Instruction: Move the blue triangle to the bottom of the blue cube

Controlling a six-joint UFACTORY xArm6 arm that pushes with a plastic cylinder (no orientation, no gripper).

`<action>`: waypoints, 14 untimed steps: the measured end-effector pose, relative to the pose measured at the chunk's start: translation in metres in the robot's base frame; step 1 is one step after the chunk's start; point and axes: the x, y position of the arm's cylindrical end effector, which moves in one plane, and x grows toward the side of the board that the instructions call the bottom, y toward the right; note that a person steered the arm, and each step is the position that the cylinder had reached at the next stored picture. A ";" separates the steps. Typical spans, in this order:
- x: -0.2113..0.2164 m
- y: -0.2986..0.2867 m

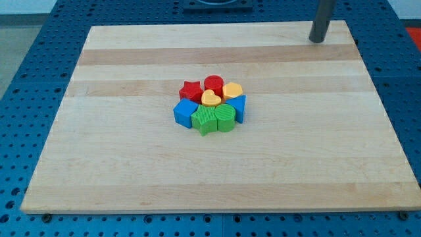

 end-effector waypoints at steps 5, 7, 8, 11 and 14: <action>0.098 -0.017; 0.028 -0.094; 0.028 -0.157; 0.099 -0.284; 0.139 -0.327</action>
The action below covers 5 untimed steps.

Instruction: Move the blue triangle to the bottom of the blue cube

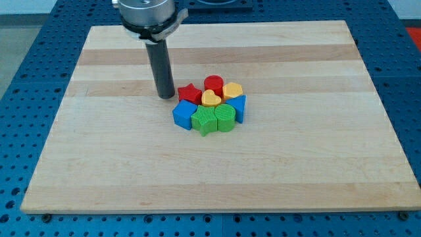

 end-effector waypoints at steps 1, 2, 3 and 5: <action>0.019 -0.022; 0.059 -0.026; 0.093 -0.023; 0.092 0.019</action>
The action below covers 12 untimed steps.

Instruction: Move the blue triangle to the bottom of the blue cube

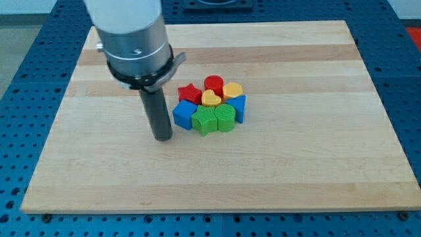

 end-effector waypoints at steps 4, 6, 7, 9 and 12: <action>-0.040 0.038; -0.040 0.076; -0.040 0.055; -0.045 -0.001; -0.068 0.032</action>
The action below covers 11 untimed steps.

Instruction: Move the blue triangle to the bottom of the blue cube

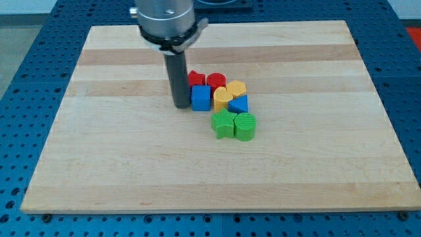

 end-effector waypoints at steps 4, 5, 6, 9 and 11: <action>0.000 0.100; 0.000 0.102; 0.009 0.086; 0.069 0.080; 0.070 0.084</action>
